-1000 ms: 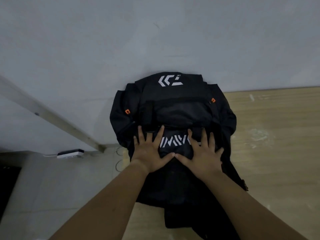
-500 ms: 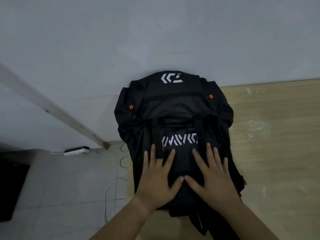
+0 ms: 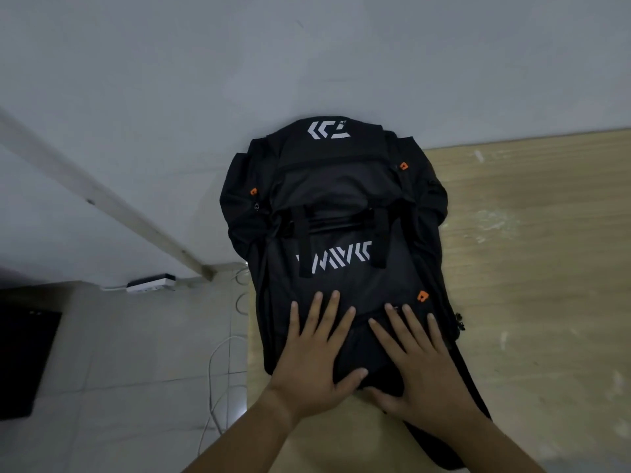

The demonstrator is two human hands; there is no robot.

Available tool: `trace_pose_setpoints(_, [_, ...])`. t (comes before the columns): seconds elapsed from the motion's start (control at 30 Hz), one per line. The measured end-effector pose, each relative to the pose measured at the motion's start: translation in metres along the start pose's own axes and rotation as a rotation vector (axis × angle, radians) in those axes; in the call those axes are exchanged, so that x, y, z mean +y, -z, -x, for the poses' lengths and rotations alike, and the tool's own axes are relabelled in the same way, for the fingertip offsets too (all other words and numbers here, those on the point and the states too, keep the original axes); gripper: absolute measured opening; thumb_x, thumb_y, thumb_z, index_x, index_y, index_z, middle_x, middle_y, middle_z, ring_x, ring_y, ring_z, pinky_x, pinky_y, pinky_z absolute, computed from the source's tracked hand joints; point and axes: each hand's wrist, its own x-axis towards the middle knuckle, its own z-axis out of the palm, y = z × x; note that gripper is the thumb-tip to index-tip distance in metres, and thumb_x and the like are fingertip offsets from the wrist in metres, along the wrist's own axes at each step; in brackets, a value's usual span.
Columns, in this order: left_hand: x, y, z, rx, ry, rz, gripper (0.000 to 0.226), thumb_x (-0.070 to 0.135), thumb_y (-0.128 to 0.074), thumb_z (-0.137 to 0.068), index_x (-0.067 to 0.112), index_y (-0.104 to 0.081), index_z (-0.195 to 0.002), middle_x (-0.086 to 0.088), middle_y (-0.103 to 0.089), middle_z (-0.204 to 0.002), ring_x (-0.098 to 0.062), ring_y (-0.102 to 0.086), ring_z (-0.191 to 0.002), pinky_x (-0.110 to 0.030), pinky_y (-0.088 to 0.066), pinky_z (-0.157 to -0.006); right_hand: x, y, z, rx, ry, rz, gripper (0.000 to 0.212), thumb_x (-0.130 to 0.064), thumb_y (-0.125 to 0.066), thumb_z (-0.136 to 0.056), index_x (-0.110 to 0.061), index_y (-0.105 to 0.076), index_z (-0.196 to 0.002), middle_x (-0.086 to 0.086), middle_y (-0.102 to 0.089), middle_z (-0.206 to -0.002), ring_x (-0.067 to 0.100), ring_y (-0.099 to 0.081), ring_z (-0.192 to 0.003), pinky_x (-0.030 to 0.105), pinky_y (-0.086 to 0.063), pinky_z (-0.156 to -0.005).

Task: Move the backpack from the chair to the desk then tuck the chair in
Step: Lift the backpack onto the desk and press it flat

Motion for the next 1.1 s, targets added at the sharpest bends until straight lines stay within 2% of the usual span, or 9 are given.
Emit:
trace_pose_setpoints(0.17, [0.003, -0.004, 0.002, -0.035, 0.016, -0.007, 0.086, 0.077, -0.020, -0.090, 0.027, -0.008, -0.158, -0.004, 0.005, -0.168, -0.026, 0.012, -0.154, -0.063, -0.003, -0.118, -0.006, -0.008, 0.013, 0.005, 0.004, 0.028, 0.080, -0.073, -0.031, -0.089, -0.027, -0.020, -0.154, 0.007, -0.014, -0.163, 0.026, -0.007, -0.150, 0.057, -0.014, -0.117])
trace_pose_setpoints(0.27, [0.005, -0.005, -0.002, -0.086, 0.051, -0.042, 0.085, 0.076, -0.017, -0.091, 0.027, 0.000, -0.158, -0.004, 0.014, -0.167, -0.027, 0.018, -0.153, -0.063, 0.001, -0.120, -0.009, -0.015, 0.006, -0.037, -0.016, 0.060, 0.075, -0.068, -0.027, -0.094, -0.025, -0.015, -0.155, 0.009, -0.010, -0.164, 0.026, -0.003, -0.150, 0.058, -0.013, -0.117])
trace_pose_setpoints(0.43, [0.017, 0.004, -0.007, -0.152, 0.136, -0.110, 0.082, 0.071, -0.015, -0.093, 0.026, 0.013, -0.156, -0.006, 0.024, -0.164, -0.032, 0.020, -0.152, -0.059, 0.005, -0.122, -0.008, -0.015, -0.001, -0.088, -0.018, 0.076, 0.074, -0.066, -0.027, -0.094, -0.024, -0.016, -0.154, 0.011, -0.013, -0.163, 0.028, -0.008, -0.150, 0.058, -0.013, -0.117])
trace_pose_setpoints(0.6, [0.033, 0.026, 0.003, -0.189, 0.201, -0.095, 0.078, 0.063, -0.020, -0.099, 0.021, 0.010, -0.157, -0.010, 0.019, -0.165, -0.032, 0.015, -0.153, -0.055, 0.003, -0.124, -0.012, 0.004, 0.001, -0.119, -0.033, 0.128, 0.079, -0.071, -0.023, -0.089, -0.027, -0.014, -0.154, 0.011, -0.010, -0.162, 0.029, -0.007, -0.149, 0.056, -0.004, -0.120])
trace_pose_setpoints(0.7, [0.039, 0.043, 0.025, -0.143, 0.203, -0.057, 0.077, 0.062, -0.021, -0.099, 0.021, 0.009, -0.157, -0.009, 0.018, -0.165, -0.029, 0.016, -0.153, -0.052, 0.003, -0.125, -0.020, 0.027, 0.011, -0.066, -0.071, 0.130, 0.082, -0.072, -0.019, -0.087, -0.026, -0.010, -0.154, 0.012, -0.006, -0.162, 0.030, -0.004, -0.149, 0.053, -0.003, -0.118])
trace_pose_setpoints(0.83, [0.048, 0.067, 0.062, -0.087, 0.216, -0.025, 0.075, 0.061, -0.021, -0.100, 0.022, 0.004, -0.158, -0.008, 0.015, -0.166, -0.029, 0.013, -0.153, -0.051, 0.001, -0.125, -0.041, 0.056, 0.033, -0.046, -0.127, 0.139, 0.080, -0.069, -0.022, -0.091, -0.027, 0.003, -0.154, 0.009, 0.011, -0.162, 0.027, 0.012, -0.149, 0.049, 0.006, -0.119])
trace_pose_setpoints(1.0, [0.057, 0.097, 0.132, 0.023, 0.213, 0.020, 0.070, 0.057, -0.027, -0.100, 0.022, -0.012, -0.158, -0.008, 0.014, -0.166, -0.028, 0.012, -0.154, -0.048, -0.003, -0.125, -0.089, 0.084, 0.085, 0.032, -0.175, 0.138, 0.078, -0.065, -0.030, -0.095, -0.029, 0.005, -0.154, 0.008, 0.012, -0.163, 0.025, 0.012, -0.149, 0.047, 0.001, -0.120])
trace_pose_setpoints(1.1, [0.064, 0.110, 0.190, 0.062, 0.199, 0.026, 0.069, 0.056, -0.029, -0.099, 0.023, -0.013, -0.158, -0.008, 0.015, -0.166, -0.029, 0.011, -0.154, -0.050, -0.004, -0.125, -0.123, 0.094, 0.128, 0.060, -0.207, 0.152, 0.079, -0.062, -0.035, -0.095, -0.028, 0.005, -0.154, 0.009, 0.012, -0.163, 0.027, 0.010, -0.149, 0.048, -0.004, -0.120])
